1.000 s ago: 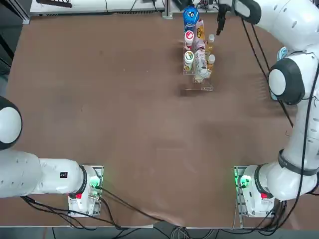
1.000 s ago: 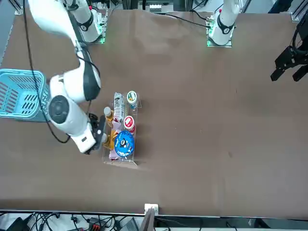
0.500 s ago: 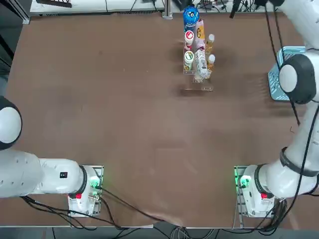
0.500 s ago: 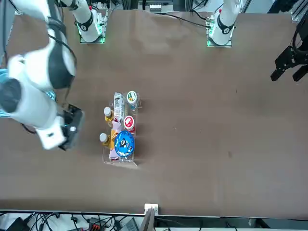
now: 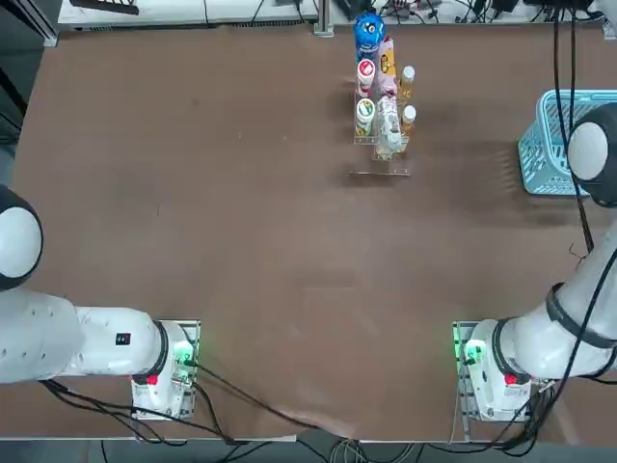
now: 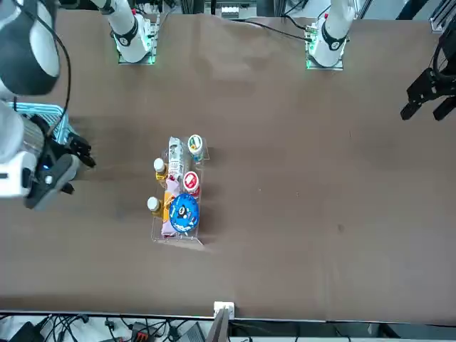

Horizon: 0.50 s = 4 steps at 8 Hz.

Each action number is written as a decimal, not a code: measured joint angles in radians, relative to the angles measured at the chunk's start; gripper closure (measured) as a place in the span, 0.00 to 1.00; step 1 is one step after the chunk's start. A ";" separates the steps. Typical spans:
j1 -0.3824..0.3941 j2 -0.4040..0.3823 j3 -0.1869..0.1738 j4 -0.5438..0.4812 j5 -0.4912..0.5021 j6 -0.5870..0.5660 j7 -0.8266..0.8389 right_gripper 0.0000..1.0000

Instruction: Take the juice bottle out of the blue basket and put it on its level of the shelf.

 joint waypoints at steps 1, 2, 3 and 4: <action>-0.001 -0.043 -0.001 -0.041 0.000 -0.005 0.119 0.00; -0.001 -0.090 -0.005 -0.092 -0.002 -0.006 0.222 0.00; -0.004 -0.138 -0.015 -0.143 -0.006 -0.005 0.299 0.00; -0.012 -0.182 -0.025 -0.189 -0.009 -0.004 0.347 0.00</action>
